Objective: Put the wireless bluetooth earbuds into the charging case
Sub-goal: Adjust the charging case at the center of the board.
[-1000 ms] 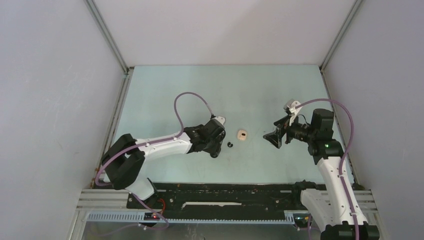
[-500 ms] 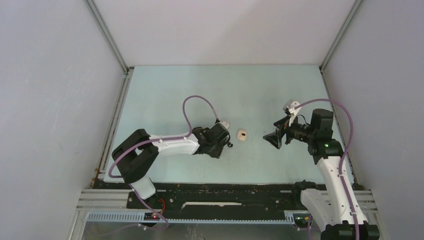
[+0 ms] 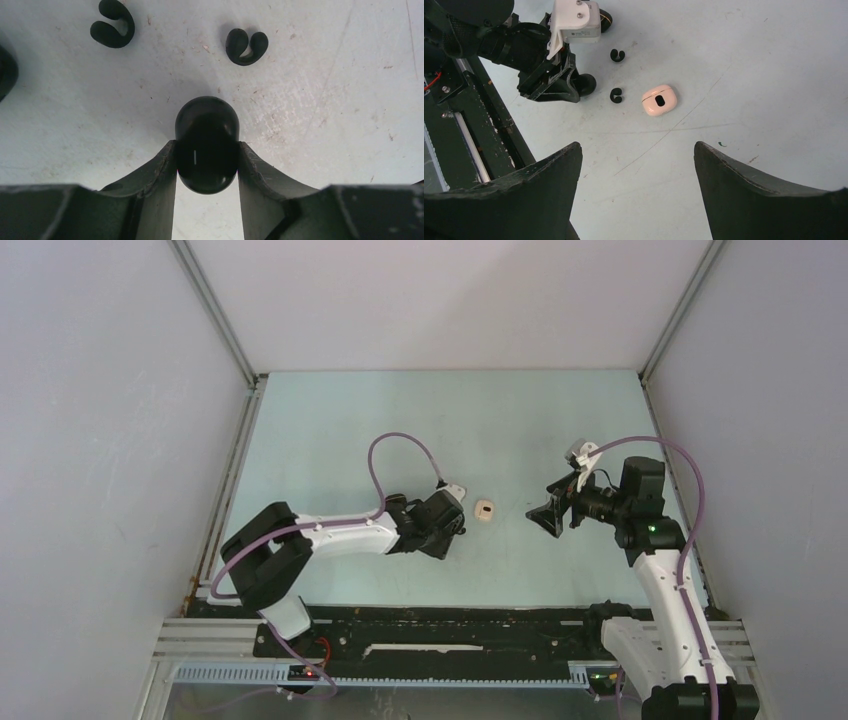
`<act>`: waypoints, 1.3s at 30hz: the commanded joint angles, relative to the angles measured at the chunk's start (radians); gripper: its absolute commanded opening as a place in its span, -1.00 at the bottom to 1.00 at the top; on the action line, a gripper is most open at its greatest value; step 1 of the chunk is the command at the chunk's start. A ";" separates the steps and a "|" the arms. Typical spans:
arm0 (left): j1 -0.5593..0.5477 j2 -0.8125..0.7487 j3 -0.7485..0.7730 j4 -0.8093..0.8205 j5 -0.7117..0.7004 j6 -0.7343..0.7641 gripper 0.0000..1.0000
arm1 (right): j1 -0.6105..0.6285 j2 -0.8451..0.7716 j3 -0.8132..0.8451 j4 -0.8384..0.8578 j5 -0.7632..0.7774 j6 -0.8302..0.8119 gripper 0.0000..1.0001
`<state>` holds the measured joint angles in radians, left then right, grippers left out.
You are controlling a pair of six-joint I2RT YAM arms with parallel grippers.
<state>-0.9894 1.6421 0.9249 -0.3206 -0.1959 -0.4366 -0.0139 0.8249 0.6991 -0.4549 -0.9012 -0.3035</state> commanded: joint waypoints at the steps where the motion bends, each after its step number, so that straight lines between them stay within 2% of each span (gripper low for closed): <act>1: 0.027 0.019 0.013 0.031 0.029 -0.126 -0.18 | 0.005 0.003 0.008 -0.003 -0.013 0.000 0.68; 6: 0.045 0.068 -0.008 0.117 0.239 -0.254 0.02 | 0.003 0.005 0.008 -0.004 -0.018 0.001 0.68; 7: 0.040 0.068 -0.008 0.121 0.256 -0.259 0.14 | 0.002 0.006 0.008 -0.003 -0.019 0.003 0.68; 9: 0.023 0.047 -0.004 0.104 0.242 -0.241 0.29 | 0.003 0.006 0.008 -0.005 -0.019 0.003 0.68; 11: 0.013 0.018 -0.003 0.063 0.203 -0.213 0.33 | 0.002 0.005 0.008 -0.005 -0.021 0.003 0.68; 14: 0.009 -0.018 -0.007 -0.003 0.118 -0.178 0.33 | 0.006 0.004 0.008 -0.004 -0.024 0.003 0.68; 16: 0.009 -0.024 -0.006 -0.033 0.117 -0.156 0.32 | 0.005 0.003 0.008 -0.004 -0.023 0.003 0.68; 26: -0.040 0.083 0.100 0.001 0.183 -0.130 0.28 | 0.006 -0.012 0.008 -0.002 -0.013 0.003 0.68; 32: -0.054 0.145 0.228 0.003 0.328 -0.112 0.26 | -0.015 -0.024 0.008 0.000 -0.026 0.016 0.67; 35: -0.057 0.106 0.247 -0.077 0.271 -0.070 0.26 | -0.020 -0.028 0.008 0.000 -0.030 0.017 0.67; 39: -0.057 0.011 0.223 -0.142 0.127 0.038 0.30 | -0.021 -0.033 0.008 0.001 -0.034 0.018 0.67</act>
<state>-1.0428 1.7702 1.1431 -0.3775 0.0494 -0.5201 -0.0299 0.8101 0.6987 -0.4625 -0.9127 -0.2955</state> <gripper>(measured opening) 0.639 0.837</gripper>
